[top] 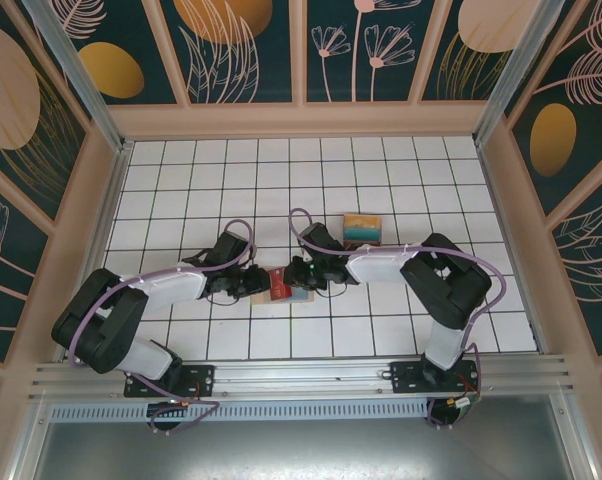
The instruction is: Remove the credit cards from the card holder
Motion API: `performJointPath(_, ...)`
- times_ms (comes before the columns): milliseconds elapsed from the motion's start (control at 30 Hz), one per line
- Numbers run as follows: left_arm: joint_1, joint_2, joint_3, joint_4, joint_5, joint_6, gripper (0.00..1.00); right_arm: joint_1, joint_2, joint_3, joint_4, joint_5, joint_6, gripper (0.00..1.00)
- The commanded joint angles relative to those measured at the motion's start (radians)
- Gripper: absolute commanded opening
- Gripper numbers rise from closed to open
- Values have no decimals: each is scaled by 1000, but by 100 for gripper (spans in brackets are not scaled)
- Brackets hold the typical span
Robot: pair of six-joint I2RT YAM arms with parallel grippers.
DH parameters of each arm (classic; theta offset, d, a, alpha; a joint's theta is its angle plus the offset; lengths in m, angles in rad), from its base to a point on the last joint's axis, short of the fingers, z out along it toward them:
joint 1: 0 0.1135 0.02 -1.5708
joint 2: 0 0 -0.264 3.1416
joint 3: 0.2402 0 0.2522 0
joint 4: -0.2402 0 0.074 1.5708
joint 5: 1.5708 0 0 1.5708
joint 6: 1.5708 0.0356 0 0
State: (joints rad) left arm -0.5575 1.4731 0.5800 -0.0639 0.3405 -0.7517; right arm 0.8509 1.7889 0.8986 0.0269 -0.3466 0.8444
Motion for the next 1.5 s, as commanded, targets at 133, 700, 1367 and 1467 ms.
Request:
performJointPath(133, -2, 26, 7, -55, -8, 18, 22, 2, 1, -2, 8, 7, 11, 0)
performJointPath(700, -2, 30, 5, -60, -11, 21, 20, -91, -201, -188, -8, 74, 21, 0)
performJointPath(1367, -1, -216, 162, -145, -131, -10, 83, -133, -496, 105, -450, 473, -512, 0)
performJointPath(1467, -1, -278, 175, -141, -168, -8, 95, -133, -526, 124, -456, 550, -710, 0)
